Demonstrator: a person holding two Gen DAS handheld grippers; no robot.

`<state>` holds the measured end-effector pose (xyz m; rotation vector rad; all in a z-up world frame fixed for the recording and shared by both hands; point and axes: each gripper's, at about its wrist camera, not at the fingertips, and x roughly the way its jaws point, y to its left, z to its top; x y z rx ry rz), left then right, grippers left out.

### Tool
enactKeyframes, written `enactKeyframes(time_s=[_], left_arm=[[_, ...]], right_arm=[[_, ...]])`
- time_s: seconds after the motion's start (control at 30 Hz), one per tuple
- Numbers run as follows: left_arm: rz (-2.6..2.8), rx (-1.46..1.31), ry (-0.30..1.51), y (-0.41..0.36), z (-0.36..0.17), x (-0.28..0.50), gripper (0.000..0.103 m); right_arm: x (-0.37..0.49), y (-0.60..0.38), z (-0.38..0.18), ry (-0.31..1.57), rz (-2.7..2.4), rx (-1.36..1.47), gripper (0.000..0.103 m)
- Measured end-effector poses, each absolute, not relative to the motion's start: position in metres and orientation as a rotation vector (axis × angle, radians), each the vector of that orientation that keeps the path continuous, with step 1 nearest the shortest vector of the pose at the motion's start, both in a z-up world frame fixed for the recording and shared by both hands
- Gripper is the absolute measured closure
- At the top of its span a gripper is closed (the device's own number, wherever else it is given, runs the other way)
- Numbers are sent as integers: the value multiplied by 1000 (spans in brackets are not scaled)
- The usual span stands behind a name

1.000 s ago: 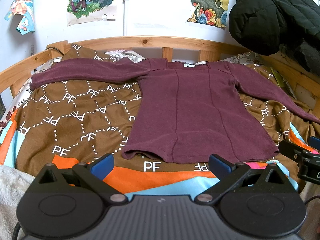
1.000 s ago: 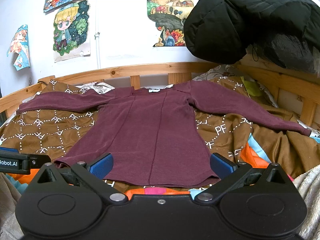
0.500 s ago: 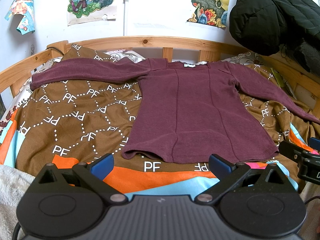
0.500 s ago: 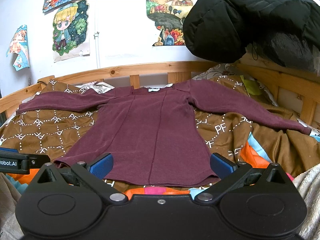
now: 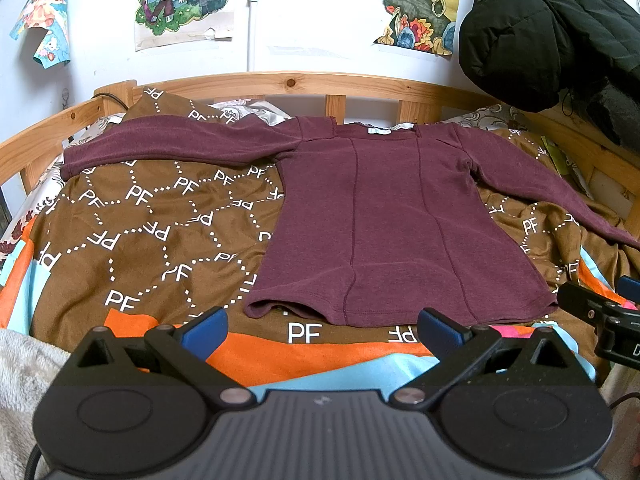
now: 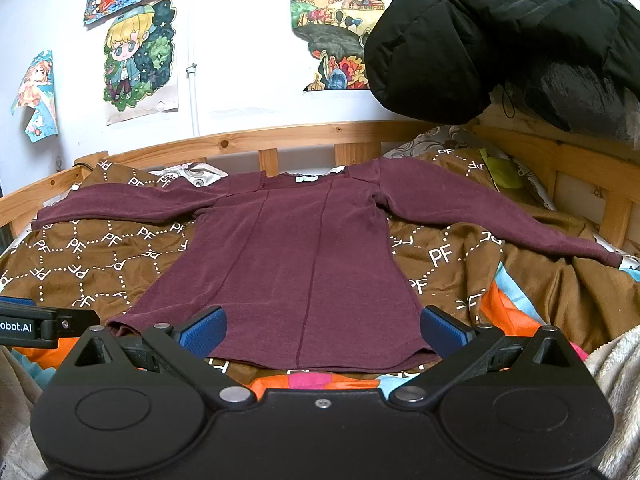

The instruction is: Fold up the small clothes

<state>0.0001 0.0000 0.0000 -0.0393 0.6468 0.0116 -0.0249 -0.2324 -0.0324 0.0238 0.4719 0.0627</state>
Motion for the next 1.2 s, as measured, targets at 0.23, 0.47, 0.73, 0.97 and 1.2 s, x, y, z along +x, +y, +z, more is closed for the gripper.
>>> enactKeyframes(time_s=[0.23,0.47,0.73,0.97,1.2], left_arm=[[11,-40,647,0,0,0,1],[11,-40,647,0,0,0,1],[12,-40,650,0,0,0,1],[18,-35,668,-1,-5,3,1],[29,-11,728,-5,-14,11,1]], right_arm=[[-25,-232,-32,473,62,25,0],[-25,-232,-32,473,62,25,0],[-26,-230,-31,474,59,25,0],[-24,-232,-33,481,58,20,0],[-20,-230,-33,513,25,18,1]])
